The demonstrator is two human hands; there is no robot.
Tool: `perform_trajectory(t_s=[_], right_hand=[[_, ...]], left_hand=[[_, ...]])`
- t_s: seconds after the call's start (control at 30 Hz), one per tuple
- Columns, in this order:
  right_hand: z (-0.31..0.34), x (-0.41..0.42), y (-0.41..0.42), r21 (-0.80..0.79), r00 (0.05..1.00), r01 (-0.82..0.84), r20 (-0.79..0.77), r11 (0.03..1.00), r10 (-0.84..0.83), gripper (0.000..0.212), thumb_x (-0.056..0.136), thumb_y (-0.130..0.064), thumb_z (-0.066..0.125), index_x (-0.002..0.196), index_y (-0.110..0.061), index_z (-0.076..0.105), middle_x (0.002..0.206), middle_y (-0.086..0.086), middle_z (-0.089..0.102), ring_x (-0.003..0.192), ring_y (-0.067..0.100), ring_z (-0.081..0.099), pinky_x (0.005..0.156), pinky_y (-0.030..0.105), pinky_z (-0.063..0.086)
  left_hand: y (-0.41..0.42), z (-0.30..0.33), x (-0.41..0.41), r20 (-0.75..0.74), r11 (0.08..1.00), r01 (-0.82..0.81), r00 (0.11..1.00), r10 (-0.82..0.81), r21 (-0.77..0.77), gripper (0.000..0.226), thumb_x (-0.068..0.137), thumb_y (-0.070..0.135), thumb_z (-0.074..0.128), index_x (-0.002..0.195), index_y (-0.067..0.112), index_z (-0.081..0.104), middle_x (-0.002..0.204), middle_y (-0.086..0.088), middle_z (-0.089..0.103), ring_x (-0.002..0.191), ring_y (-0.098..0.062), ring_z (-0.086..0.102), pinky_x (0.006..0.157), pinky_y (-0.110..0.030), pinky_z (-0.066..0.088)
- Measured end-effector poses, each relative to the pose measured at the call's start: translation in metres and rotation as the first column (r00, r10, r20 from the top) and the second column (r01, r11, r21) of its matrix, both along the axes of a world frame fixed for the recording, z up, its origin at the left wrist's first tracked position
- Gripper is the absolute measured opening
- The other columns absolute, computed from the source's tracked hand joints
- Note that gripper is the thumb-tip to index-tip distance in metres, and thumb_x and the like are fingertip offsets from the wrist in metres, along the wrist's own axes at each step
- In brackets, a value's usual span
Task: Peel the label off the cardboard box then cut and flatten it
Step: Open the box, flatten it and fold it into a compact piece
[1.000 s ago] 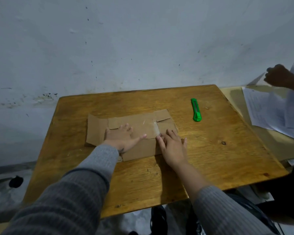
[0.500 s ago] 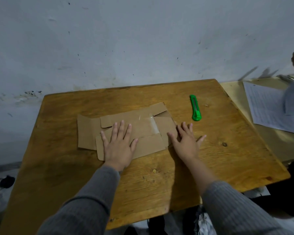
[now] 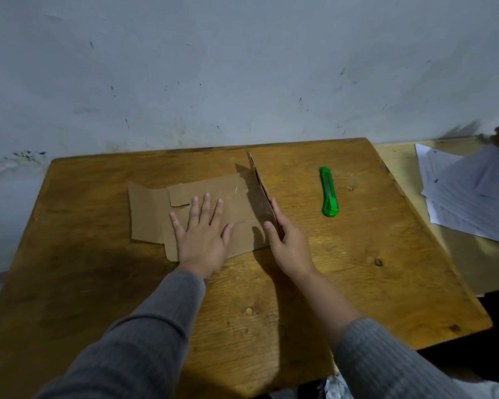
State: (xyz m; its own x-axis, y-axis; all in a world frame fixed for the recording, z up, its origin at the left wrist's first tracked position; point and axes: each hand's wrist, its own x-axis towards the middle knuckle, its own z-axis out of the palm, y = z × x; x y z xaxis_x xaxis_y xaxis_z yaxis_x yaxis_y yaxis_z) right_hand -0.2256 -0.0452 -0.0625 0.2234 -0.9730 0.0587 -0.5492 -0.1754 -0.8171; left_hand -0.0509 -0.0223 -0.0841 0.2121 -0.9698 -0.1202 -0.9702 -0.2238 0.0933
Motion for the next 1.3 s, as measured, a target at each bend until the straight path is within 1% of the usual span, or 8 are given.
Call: perform_trajectory(t_s=[0.1, 0.23, 0.33, 0.47, 0.7, 1.0, 1.17, 1.3], right_hand=[[0.002, 0.0, 0.003, 0.1, 0.989, -0.031, 0.147, 0.995, 0.016, 0.046, 0.096, -0.031, 0.032, 0.14, -0.02, 0.041, 0.146, 0.0, 0.043, 0.136, 0.01, 0.038, 0.116, 0.035, 0.027], [0.005, -0.006, -0.006, 0.295, 0.956, -0.051, 0.29, 0.954, -0.038, 0.035, 0.098, -0.013, 0.042, 0.126, -0.023, 0.059, 0.138, -0.003, 0.053, 0.13, 0.006, 0.044, 0.114, 0.036, 0.032], [0.009, -0.013, -0.009, 0.252, 0.99, -0.122, 0.103, 0.96, 0.098, 0.042, 0.094, -0.004, 0.048, 0.131, -0.023, 0.054, 0.14, -0.008, 0.049, 0.13, 0.0, 0.037, 0.114, 0.025, 0.027], [0.008, -0.015, -0.006, 0.092, 0.96, -0.22, -0.159, 0.971, 0.232, 0.046, 0.094, -0.016, 0.053, 0.138, -0.025, 0.045, 0.146, -0.011, 0.04, 0.134, -0.001, 0.03, 0.113, 0.019, 0.02], [0.003, -0.003, -0.001, 0.108, 0.8, -0.37, -0.468, 0.923, 0.376, 0.061, 0.096, -0.027, 0.048, 0.149, -0.028, 0.017, 0.157, -0.013, 0.012, 0.145, 0.007, 0.011, 0.119, 0.046, 0.006], [0.002, 0.009, 0.013, 0.064, 0.602, -0.381, -0.74, 0.922, 0.3, 0.051, 0.1, -0.042, 0.027, 0.149, -0.033, 0.016, 0.158, -0.017, 0.011, 0.145, 0.008, 0.01, 0.114, 0.041, 0.011], [0.005, 0.02, 0.033, 0.052, 0.594, -0.379, -0.752, 0.924, 0.286, 0.052, 0.1, -0.044, 0.026, 0.149, -0.032, 0.017, 0.158, -0.015, 0.012, 0.143, 0.013, 0.016, 0.112, 0.041, 0.016], [0.003, 0.046, 0.06, 0.055, 0.625, -0.389, -0.718, 0.92, 0.307, 0.053, 0.099, -0.045, 0.026, 0.149, -0.029, 0.02, 0.158, -0.012, 0.014, 0.142, 0.016, 0.015, 0.115, 0.04, 0.011]], left_hand=[[0.0, 0.0, 0.001, -0.009, 1.0, 0.013, 1.0, -0.013, -0.005, 0.063, 0.095, 0.056, 0.002, 0.151, 0.03, -0.006, 0.16, 0.003, -0.015, 0.145, -0.019, -0.019, 0.111, -0.064, -0.007], [0.003, 0.001, 0.005, -0.021, 0.999, 0.047, 0.999, -0.047, 0.002, 0.062, 0.095, 0.057, 0.004, 0.152, 0.031, -0.003, 0.16, 0.004, -0.014, 0.145, -0.018, -0.019, 0.112, -0.062, -0.009], [0.006, 0.002, 0.01, -0.022, 0.997, 0.078, 0.997, -0.077, 0.01, 0.062, 0.096, 0.057, 0.004, 0.152, 0.03, -0.003, 0.16, 0.004, -0.014, 0.145, -0.018, -0.019, 0.112, -0.061, -0.008], [0.014, 0.003, 0.013, -0.037, 0.996, 0.084, 0.996, -0.083, 0.028, 0.063, 0.095, 0.057, 0.004, 0.152, 0.031, -0.004, 0.159, 0.004, -0.015, 0.145, -0.018, -0.019, 0.112, -0.061, -0.009], [0.026, 0.005, 0.022, -0.047, 0.991, 0.123, 0.992, -0.121, 0.048, 0.062, 0.096, 0.056, 0.004, 0.152, 0.031, -0.005, 0.159, 0.006, -0.016, 0.145, -0.018, -0.02, 0.113, -0.061, -0.008], [0.051, 0.007, 0.02, -0.022, 0.993, 0.113, 0.993, -0.114, -0.037, 0.057, 0.099, 0.049, 0.01, 0.152, 0.028, 0.005, 0.161, 0.005, -0.004, 0.146, -0.016, -0.014, 0.113, -0.059, -0.009], [0.099, 0.002, 0.036, -0.019, 0.957, -0.148, 0.989, 0.148, -0.249, 0.063, 0.098, 0.046, 0.023, 0.153, 0.02, 0.007, 0.161, -0.005, 0.0, 0.147, -0.025, -0.006, 0.112, -0.058, -0.008], [0.121, 0.004, 0.069, -0.173, 0.825, -0.493, 0.87, 0.462, -0.276, 0.077, 0.095, 0.046, 0.038, 0.152, 0.007, 0.004, 0.16, -0.017, 0.004, 0.147, -0.033, 0.002, 0.112, -0.06, 0.001]])
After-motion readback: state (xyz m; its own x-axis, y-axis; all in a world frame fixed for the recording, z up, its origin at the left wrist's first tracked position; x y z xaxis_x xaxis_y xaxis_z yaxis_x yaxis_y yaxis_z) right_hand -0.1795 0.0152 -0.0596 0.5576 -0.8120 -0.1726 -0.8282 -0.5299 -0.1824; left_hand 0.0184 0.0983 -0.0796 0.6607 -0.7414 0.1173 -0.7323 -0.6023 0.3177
